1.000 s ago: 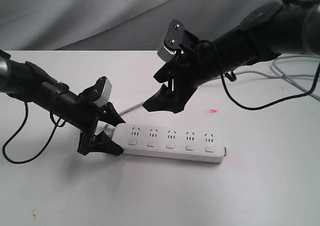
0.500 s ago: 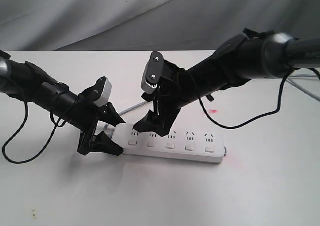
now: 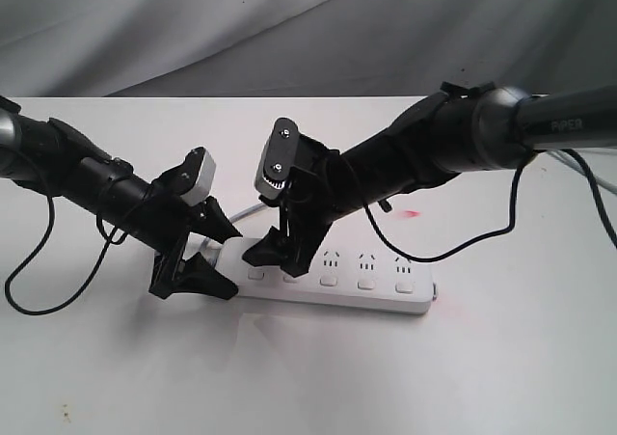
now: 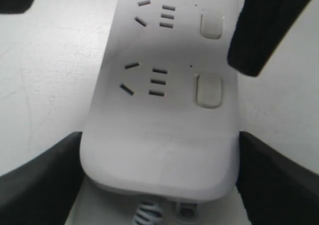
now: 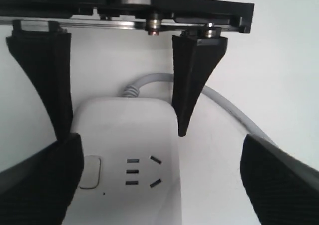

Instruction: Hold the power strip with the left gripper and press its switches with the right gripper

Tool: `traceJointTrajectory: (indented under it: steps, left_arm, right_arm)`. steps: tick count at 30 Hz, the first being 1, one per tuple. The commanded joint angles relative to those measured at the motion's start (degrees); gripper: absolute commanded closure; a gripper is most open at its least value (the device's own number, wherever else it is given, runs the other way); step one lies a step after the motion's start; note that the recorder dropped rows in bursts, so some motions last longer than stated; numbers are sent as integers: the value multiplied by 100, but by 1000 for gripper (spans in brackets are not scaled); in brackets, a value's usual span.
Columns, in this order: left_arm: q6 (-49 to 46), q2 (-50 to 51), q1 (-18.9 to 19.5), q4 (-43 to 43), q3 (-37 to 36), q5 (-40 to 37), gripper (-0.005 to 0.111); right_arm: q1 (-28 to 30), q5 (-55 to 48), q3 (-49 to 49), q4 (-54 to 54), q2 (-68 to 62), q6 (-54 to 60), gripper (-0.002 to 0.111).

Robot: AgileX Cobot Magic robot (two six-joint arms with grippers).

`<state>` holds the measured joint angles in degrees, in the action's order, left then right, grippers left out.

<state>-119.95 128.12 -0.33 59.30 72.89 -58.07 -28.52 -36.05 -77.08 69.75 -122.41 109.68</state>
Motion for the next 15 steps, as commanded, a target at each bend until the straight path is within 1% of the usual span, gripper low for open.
traceJointTrajectory:
  steps: [1,15]
  left_arm:
    - [0,18,-29,7,7,-12,66]
    - [0,18,-29,7,7,-12,66]
  right_arm:
    - [-23,105,-36,198,3,190,30]
    - [-23,94,-36,257,-227,172,30]
